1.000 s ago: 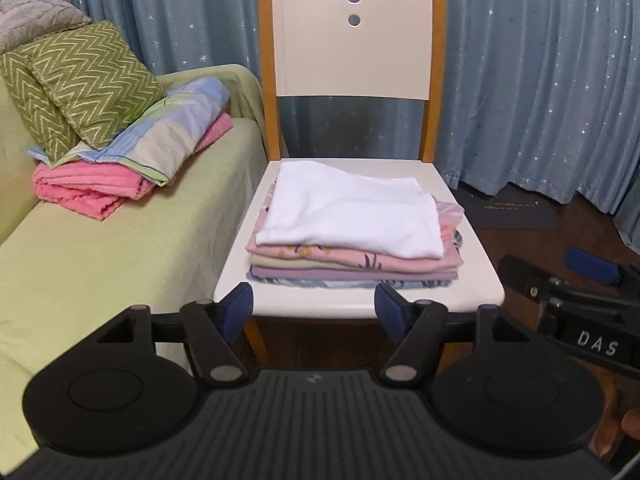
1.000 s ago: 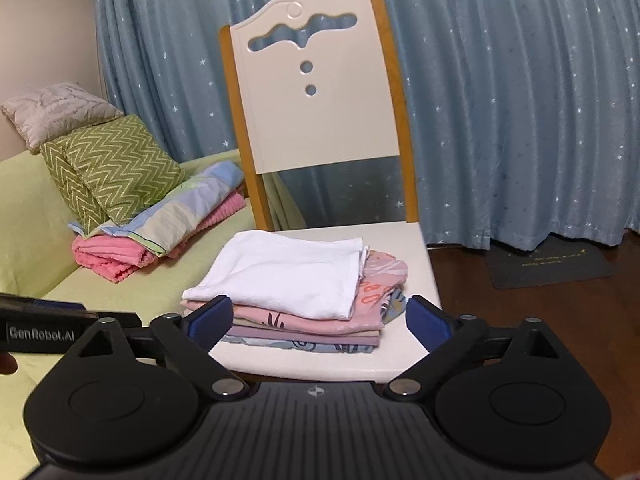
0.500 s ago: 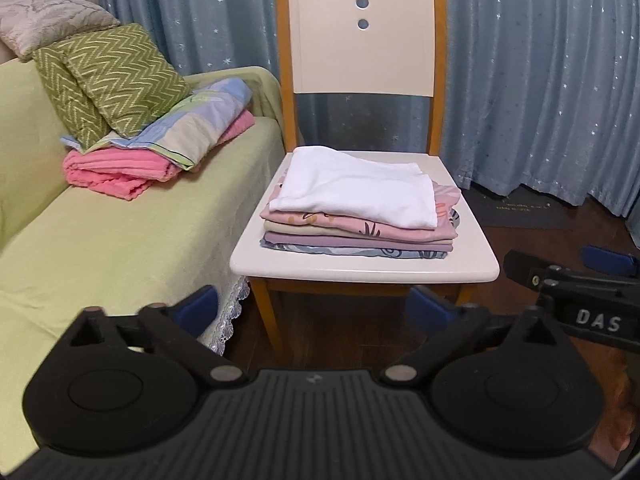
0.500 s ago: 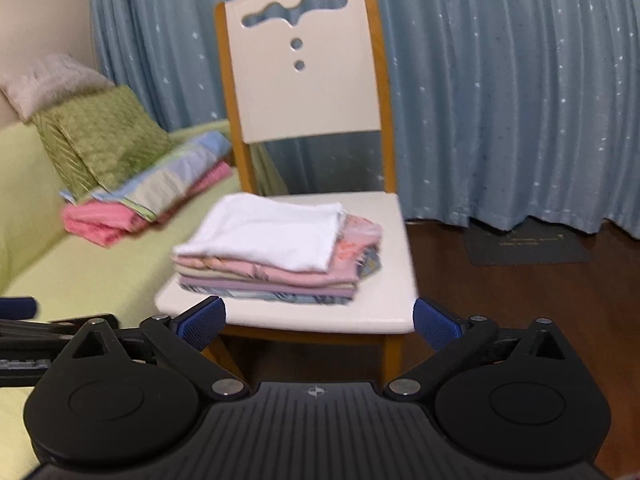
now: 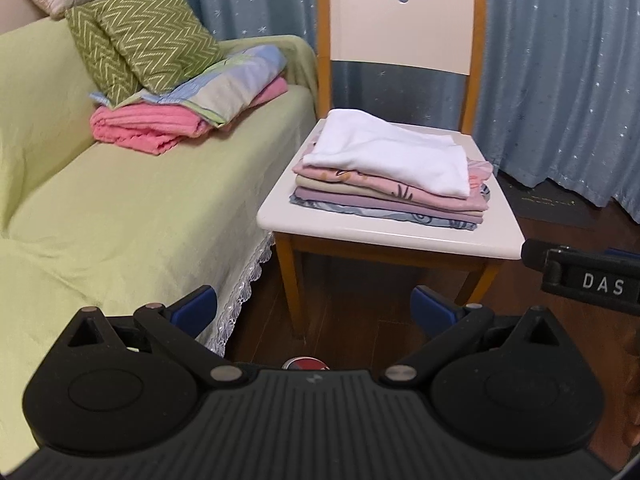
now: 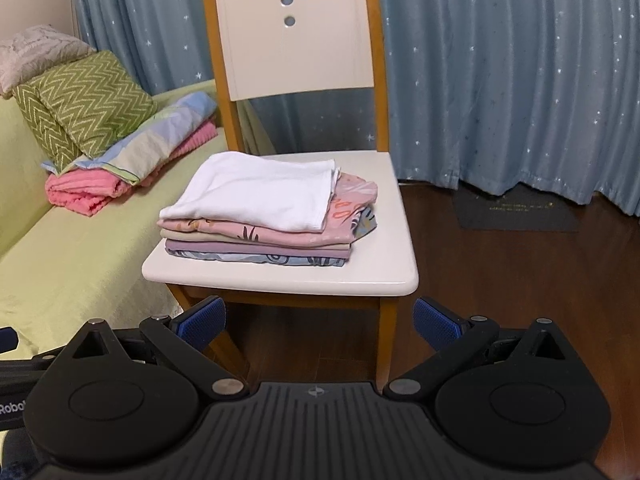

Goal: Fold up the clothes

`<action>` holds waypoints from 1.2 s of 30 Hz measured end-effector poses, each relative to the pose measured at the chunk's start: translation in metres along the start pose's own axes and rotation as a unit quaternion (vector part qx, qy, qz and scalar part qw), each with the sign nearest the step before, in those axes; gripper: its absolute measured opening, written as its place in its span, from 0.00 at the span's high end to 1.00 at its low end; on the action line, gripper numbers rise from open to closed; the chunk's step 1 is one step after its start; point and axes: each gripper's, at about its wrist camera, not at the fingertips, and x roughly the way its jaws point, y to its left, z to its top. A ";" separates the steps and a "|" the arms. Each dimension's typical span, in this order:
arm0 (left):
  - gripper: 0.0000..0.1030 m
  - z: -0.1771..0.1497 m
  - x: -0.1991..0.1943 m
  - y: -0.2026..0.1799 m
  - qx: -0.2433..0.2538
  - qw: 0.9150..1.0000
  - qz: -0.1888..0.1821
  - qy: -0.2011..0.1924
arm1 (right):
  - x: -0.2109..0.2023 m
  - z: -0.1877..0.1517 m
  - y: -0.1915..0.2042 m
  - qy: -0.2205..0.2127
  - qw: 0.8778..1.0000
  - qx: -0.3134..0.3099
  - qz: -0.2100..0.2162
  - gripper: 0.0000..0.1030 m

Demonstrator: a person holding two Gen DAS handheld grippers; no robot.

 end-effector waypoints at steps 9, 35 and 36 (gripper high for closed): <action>0.01 0.007 0.028 0.005 -0.002 1.000 -0.014 0.017 | 0.031 0.005 0.003 0.027 1.000 -0.001 -0.012 0.00; 0.01 0.040 0.144 -0.001 0.024 0.997 -0.035 0.065 | 0.127 0.020 0.007 0.084 0.995 -0.005 -0.055 0.00; 0.01 0.041 0.147 -0.001 0.025 0.997 -0.035 0.066 | 0.129 0.021 0.007 0.083 0.995 -0.005 -0.056 0.00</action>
